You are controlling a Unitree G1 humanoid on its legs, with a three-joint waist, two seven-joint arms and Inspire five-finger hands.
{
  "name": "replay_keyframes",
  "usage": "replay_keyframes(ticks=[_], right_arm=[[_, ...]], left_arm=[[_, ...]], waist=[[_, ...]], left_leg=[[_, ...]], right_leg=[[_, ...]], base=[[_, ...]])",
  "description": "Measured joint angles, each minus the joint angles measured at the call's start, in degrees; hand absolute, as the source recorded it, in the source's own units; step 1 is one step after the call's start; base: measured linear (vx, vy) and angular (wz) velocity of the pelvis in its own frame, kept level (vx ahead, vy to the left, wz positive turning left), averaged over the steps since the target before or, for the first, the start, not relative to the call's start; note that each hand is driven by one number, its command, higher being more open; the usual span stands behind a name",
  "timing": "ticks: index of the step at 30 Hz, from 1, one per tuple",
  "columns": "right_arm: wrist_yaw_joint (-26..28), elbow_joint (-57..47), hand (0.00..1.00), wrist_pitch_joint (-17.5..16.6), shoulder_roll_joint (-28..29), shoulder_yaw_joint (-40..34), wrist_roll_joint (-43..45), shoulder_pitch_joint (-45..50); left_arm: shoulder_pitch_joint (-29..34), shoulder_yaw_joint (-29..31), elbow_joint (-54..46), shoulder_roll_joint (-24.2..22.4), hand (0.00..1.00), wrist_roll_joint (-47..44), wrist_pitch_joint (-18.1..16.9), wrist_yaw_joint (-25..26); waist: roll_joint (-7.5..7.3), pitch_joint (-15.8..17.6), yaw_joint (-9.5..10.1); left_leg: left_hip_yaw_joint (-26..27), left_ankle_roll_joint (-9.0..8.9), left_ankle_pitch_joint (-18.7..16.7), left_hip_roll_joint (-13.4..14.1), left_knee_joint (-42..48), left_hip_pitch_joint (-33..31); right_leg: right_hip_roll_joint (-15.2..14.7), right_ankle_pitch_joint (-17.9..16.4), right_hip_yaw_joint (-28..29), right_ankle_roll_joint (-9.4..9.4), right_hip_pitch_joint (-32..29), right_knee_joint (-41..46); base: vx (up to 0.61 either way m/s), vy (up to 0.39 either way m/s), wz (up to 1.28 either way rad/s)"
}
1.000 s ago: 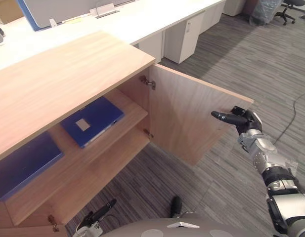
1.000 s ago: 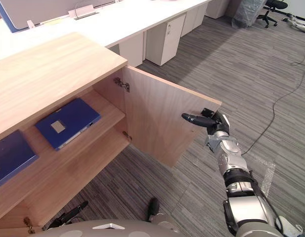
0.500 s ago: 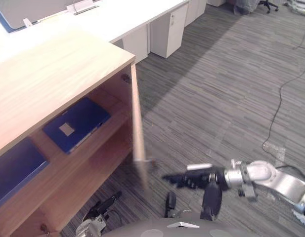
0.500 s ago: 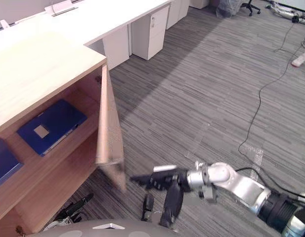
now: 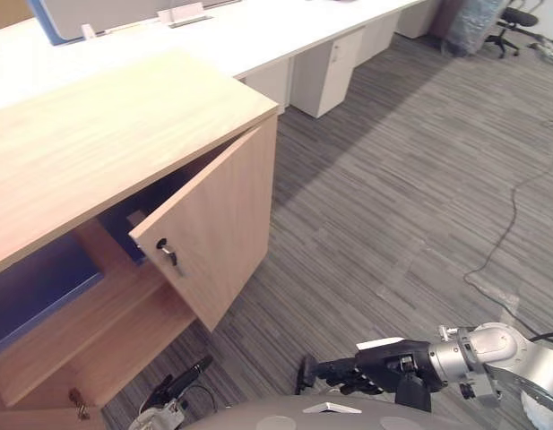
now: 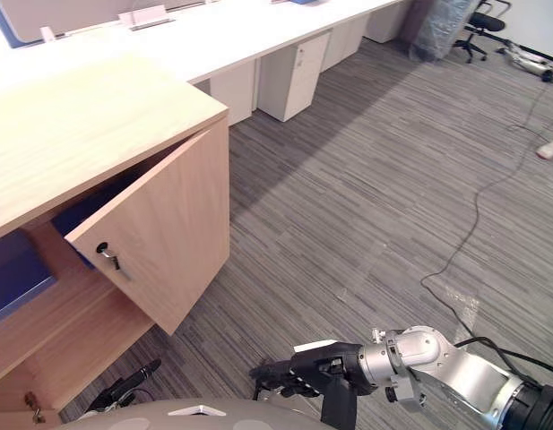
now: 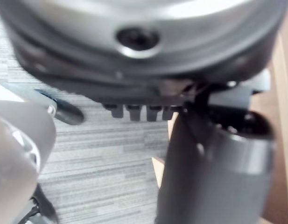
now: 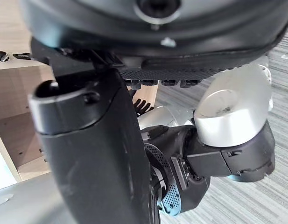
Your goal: Walk over to the cabinet, pick up the folder, carry it to the office cabinet, place the folder inside the office cabinet, then close the office cabinet door
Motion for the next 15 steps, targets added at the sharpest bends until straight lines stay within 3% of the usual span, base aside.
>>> replay_keyframes(ticks=[4, 7, 9, 10, 11, 13, 14, 15], right_arm=[[-3.6, 11.9, 1.0, -1.7, 12.4, -0.3, -6.0, -0.9], [-9.8, 26.8, 1.0, -4.4, 26.9, -6.9, -15.3, -0.8], [-19.6, 44.5, 1.0, -5.9, 43.5, -22.8, -25.2, -1.4], [-23.0, 48.8, 1.0, -5.9, 47.2, -27.7, -26.9, -2.4], [-30.5, 55.7, 1.0, -5.8, 52.5, -37.1, -29.0, -4.4], [-38.4, 61.7, 1.0, -5.6, 56.2, -45.6, -29.2, -5.3], [-43.3, 64.0, 1.0, -5.4, 57.9, -48.4, -28.9, -5.0], [-44.6, 65.3, 1.0, -5.4, 58.7, -49.5, -28.8, -5.0]], left_arm=[[0.6, -0.1, 0.0, -0.1, 1.0, -0.1, 0.1, 0.0], [0.6, -0.9, -0.2, -1.1, 1.0, -0.6, 0.1, 0.1], [0.6, -3.9, -0.9, -2.9, 1.0, -0.6, 0.1, 0.5], [0.6, -4.7, -1.2, -3.6, 1.0, -0.6, 0.1, 0.8], [0.4, -6.7, -1.6, -4.7, 1.0, -0.7, 0.1, 1.3], [0.7, -9.2, -3.0, -4.8, 1.0, -0.4, 0.1, 2.6], [0.7, -11.1, -4.1, -4.3, 1.0, 0.3, 0.0, 4.0], [0.8, -12.0, -5.1, -3.9, 1.0, 0.6, 0.0, 4.4]], waist=[[-0.31, 0.4, 1.7], [0.48, 1.7, 1.95], [2.32, 2.2, 1.8], [2.91, 2.5, 1.91], [4.56, 3.3, 2.0], [5.07, 3.9, 2.18], [5.46, 3.8, 2.12], [5.16, 3.8, 2.24]], left_leg=[[-2.2, 0.01, 0.0, -0.2, 0.5, -1.1], [-5.8, 0.25, 0.0, -0.8, 1.4, -2.5], [-10.9, 1.26, -0.9, -1.5, 4.8, -5.0], [-12.4, 1.58, -1.3, -1.6, 5.9, -5.7], [-15.5, 1.97, -1.9, -2.1, 7.8, -6.5], [-19.9, 2.15, -2.0, -3.4, 8.9, -6.5], [-23.3, 2.57, -1.6, -4.5, 9.1, -6.4], [-24.8, 2.73, -1.4, -4.9, 9.1, -6.3]], right_leg=[[-0.8, 0.0, -1.8, 0.04, 0.2, 0.0], [-2.2, -0.5, -5.1, 0.64, 0.9, 0.2], [-3.8, -1.6, -9.8, 1.66, 2.6, 0.9], [-4.4, -2.4, -11.2, 1.82, 2.6, 2.3], [-6.4, -4.8, -13.6, 2.41, 2.6, 7.1], [-9.7, -8.3, -12.6, 1.88, 2.0, 16.0], [-11.2, -9.6, -9.2, 1.35, 1.7, 20.5], [-11.6, -10.0, -6.8, 1.41, 1.4, 22.2]], base=[[0.0, 0.122, 0.27], [0.0, 0.137, 0.62], [0.01, 0.127, 1.04], [0.01, 0.168, 1.28], [0.02, 0.163, 1.01], [0.05, 0.223, 1.45], [0.07, 0.218, 1.54], [0.07, 0.137, 1.37]])
